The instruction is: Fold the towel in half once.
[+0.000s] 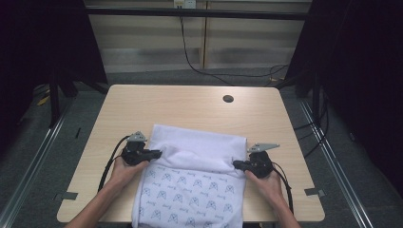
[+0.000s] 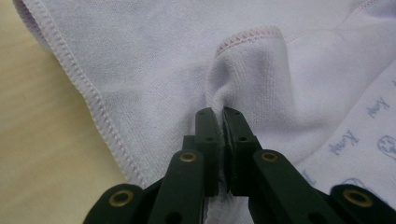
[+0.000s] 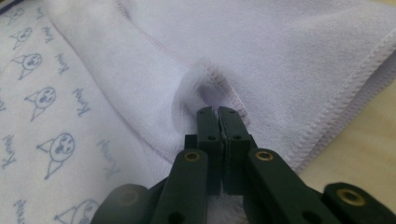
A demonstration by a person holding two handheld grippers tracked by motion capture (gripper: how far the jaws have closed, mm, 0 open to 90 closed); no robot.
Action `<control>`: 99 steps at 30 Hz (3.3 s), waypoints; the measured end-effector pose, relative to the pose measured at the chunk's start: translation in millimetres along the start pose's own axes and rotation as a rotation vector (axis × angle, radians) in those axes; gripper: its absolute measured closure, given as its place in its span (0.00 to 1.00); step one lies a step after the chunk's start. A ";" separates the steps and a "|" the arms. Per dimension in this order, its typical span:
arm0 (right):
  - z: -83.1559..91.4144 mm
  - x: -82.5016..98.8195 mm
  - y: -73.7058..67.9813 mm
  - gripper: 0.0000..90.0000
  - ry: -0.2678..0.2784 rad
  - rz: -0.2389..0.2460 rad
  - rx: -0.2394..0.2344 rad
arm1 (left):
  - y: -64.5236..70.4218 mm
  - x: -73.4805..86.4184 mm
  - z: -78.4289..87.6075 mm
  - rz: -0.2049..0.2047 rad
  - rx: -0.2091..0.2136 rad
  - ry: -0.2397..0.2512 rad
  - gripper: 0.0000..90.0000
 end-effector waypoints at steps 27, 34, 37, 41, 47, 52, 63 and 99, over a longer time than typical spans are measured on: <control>-24.7 -102.8 49.0 0.98 0.166 -0.100 0.125 | -79.0 -48.9 3.1 0.088 -0.130 0.096 0.95; 43.5 -130.3 16.7 0.98 0.328 -0.040 0.038 | -56.2 -89.5 64.7 -0.009 -0.145 0.231 0.95; 70.7 -139.2 -0.5 0.98 0.379 -0.001 0.011 | -46.8 -107.1 92.8 -0.051 -0.151 0.285 0.95; 104.0 -151.6 -22.7 0.98 0.438 0.049 -0.014 | -34.7 -129.7 126.8 -0.094 -0.157 0.352 0.95; 142.0 -146.4 -54.1 0.98 0.477 0.121 -0.054 | -9.6 -132.8 159.7 -0.112 -0.129 0.422 0.95; 151.3 -113.5 -68.2 0.98 0.445 0.162 -0.062 | 16.4 -101.9 156.4 -0.097 -0.092 0.420 0.95; 137.7 -12.4 -76.5 0.98 0.336 0.133 -0.109 | 72.0 -24.7 137.0 -0.074 0.001 0.323 0.95; 59.7 91.4 -79.2 0.79 -0.022 0.134 -0.162 | 117.1 53.1 77.7 -0.120 0.205 0.005 0.60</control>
Point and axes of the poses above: each handheld gripper's, and its own axes: z roughly backward along the jaws, x roughly out of its underside, y roughly to its right, the point moved 9 cm from there along -z, roughly forward along the jaws, and after that the axes turned 15 degrees about -z, right-handed, at the moved point
